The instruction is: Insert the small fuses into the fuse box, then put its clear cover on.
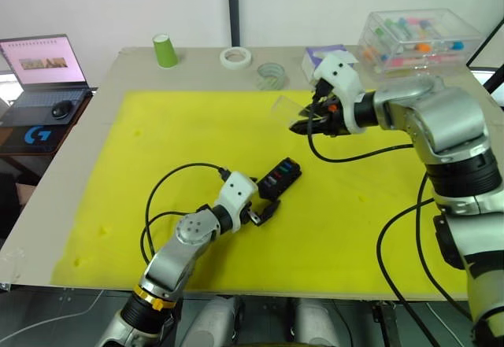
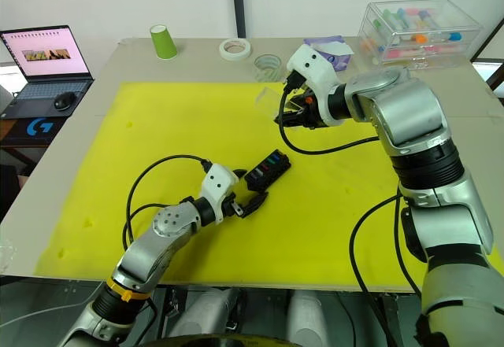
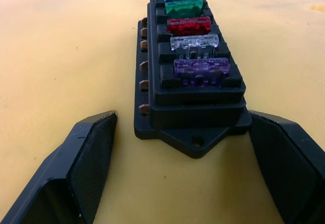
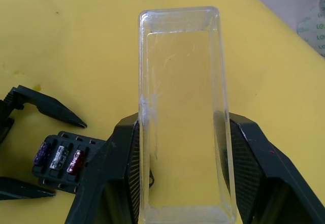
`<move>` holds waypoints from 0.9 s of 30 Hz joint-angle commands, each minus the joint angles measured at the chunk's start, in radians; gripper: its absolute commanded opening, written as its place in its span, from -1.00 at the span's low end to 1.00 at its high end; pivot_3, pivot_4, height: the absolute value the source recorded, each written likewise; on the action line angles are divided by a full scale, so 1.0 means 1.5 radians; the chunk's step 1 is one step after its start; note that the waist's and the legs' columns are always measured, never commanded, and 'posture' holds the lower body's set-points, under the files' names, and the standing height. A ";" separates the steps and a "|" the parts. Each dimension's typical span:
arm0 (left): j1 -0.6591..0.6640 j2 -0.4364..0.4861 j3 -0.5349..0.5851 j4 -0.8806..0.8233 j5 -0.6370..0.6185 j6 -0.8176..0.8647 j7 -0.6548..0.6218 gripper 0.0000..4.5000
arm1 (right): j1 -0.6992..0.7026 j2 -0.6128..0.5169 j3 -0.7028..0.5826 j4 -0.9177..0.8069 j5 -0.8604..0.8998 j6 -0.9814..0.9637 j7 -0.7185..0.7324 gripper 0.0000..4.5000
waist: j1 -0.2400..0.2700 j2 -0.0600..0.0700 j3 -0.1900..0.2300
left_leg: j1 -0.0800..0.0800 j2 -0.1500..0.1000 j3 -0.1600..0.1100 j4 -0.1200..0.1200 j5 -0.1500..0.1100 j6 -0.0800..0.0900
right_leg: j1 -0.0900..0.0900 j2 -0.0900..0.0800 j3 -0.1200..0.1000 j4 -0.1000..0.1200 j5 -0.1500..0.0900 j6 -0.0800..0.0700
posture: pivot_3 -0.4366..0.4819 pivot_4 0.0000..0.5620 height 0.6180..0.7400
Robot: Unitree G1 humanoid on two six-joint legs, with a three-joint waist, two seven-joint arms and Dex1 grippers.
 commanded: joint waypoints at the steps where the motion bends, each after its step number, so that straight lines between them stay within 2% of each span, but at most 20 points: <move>1: -0.007 -0.010 -0.005 0.045 0.016 0.006 -0.001 0.87 | -0.010 0.000 -0.018 -0.029 0.007 -0.003 -0.004 -0.16 | 0.001 0.000 0.000 | 0.000 0.000 0.000 0.000 0.000 0.000 | 0.000 0.000 0.000 0.000 0.000 0.000 | -0.05 -0.47 1.00; 11: -0.028 -0.033 -0.001 0.076 0.024 -0.004 -0.009 0.87 | -0.008 -0.002 -0.017 -0.030 0.009 -0.007 -0.011 -0.16 | 0.011 0.000 0.000 | 0.000 -0.001 0.000 0.000 0.000 0.000 | 0.000 -0.001 0.000 0.000 0.000 0.001 | -0.05 -0.47 1.00; 14: -0.019 -0.029 -0.003 0.066 0.022 -0.006 -0.021 0.60 | -0.007 -0.004 -0.017 -0.031 0.008 -0.007 -0.012 -0.16 | 0.011 0.000 0.000 | 0.000 -0.001 0.000 0.000 0.000 0.000 | 0.000 -0.001 0.000 0.000 0.000 0.001 | -0.05 -0.47 1.00; 16: -0.014 -0.021 -0.008 0.060 0.022 -0.009 -0.035 0.31 | -0.006 -0.005 -0.017 -0.030 0.007 -0.009 -0.012 -0.16 | 0.011 0.000 0.000 | 0.000 -0.001 0.000 0.000 0.000 0.000 | 0.000 -0.001 0.000 0.000 0.000 0.001 | -0.05 -0.47 1.00; 17: -0.012 -0.017 -0.008 0.056 0.020 -0.010 -0.043 0.22 | -0.005 -0.006 -0.017 -0.030 0.006 -0.010 -0.012 -0.16 | 0.010 0.000 0.000 | 0.000 -0.001 0.000 0.000 0.000 0.000 | 0.000 0.000 0.000 0.000 0.000 0.001 | -0.05 -0.47 1.00; 18: -0.010 -0.012 -0.008 0.051 0.015 -0.008 -0.053 0.23 | -0.004 -0.007 -0.017 -0.029 0.006 -0.011 -0.011 -0.16 | 0.010 0.000 0.000 | 0.000 -0.001 0.000 0.000 0.000 0.000 | 0.000 0.000 0.000 0.000 0.000 0.001 | -0.05 -0.47 1.00; 21: -0.007 0.016 -0.010 0.035 0.005 -0.011 -0.095 0.23 | 0.000 -0.017 -0.016 -0.032 0.006 -0.015 -0.003 -0.16 | 0.006 0.000 0.000 | 0.000 -0.001 0.000 0.000 0.000 0.000 | 0.000 0.000 0.000 0.000 0.000 0.001 | -0.05 -0.47 1.00; 27: -0.019 0.125 -0.015 0.007 -0.048 -0.071 -0.285 0.23 | 0.063 -0.103 -0.016 -0.143 0.057 -0.035 0.103 -0.16 | -0.005 0.000 0.000 | -0.001 0.000 0.000 -0.001 0.000 0.001 | -0.002 0.000 0.000 -0.002 0.000 0.001 | -0.05 -0.47 1.00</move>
